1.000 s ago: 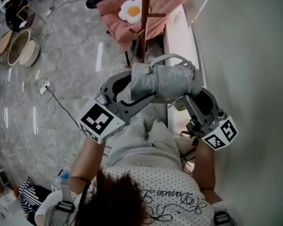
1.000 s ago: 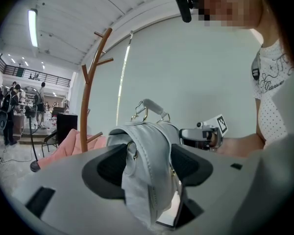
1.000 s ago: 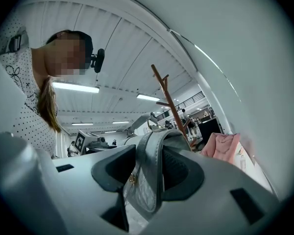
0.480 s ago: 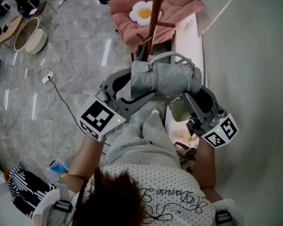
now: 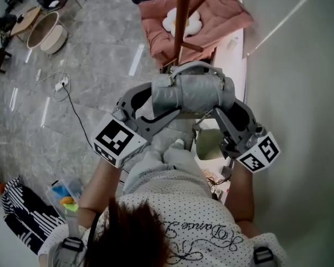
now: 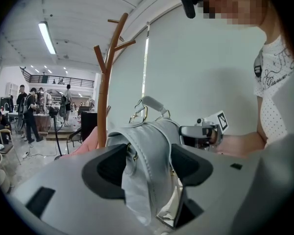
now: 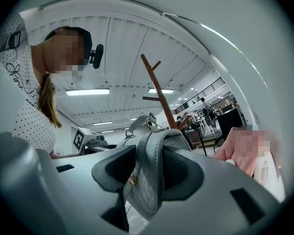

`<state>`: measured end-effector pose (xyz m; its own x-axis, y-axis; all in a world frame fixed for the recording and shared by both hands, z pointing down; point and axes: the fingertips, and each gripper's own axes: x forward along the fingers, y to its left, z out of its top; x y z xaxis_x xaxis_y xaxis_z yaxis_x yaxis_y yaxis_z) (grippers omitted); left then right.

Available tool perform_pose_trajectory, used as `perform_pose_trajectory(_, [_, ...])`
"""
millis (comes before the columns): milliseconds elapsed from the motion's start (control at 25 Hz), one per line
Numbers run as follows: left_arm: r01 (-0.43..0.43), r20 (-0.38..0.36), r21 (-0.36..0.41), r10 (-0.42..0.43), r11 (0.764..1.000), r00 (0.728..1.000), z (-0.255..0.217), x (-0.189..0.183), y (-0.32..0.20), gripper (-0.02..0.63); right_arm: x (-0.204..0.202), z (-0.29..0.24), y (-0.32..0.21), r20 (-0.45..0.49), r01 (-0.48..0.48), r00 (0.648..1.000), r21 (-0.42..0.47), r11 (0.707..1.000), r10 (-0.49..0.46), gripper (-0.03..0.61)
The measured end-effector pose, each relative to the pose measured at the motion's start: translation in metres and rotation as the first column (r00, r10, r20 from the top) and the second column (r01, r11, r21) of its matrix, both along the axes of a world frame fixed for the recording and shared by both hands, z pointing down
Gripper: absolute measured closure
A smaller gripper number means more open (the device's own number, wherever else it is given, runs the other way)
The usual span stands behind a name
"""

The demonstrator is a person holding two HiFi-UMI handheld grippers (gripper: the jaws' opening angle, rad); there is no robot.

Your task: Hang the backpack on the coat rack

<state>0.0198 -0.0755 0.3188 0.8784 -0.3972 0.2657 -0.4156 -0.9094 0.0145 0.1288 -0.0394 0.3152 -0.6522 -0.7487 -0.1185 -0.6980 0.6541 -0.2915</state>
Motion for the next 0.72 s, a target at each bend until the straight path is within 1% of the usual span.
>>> perform_pose_trajectory(160, [0.037,0.006,-0.012,-0.037,0.999,0.999,0.005,0.019,-0.014,0.324,0.02,0.004,-0.019,-0.001,0.027,1.0,-0.001,1.0,-0.027,0.416])
perform_pose_trajectory(360, [0.052,0.011,-0.025,-0.051,0.998,0.999,0.014,0.033,-0.03,0.325,0.035,0.012,-0.037,-0.009,0.037,0.999,-0.012,0.999,-0.037,0.416])
perform_pose_trajectory(520, [0.041,0.017,-0.042,-0.041,0.998,0.999,0.019,0.038,-0.04,0.325,0.04,0.018,-0.047,0.004,0.025,1.0,-0.04,0.999,-0.025,0.416])
perform_pose_trajectory(720, [-0.005,0.021,-0.068,0.007,0.998,1.0,0.028,0.046,-0.059,0.328,0.048,0.026,-0.063,-0.001,-0.014,1.0,-0.068,0.998,0.014,0.416])
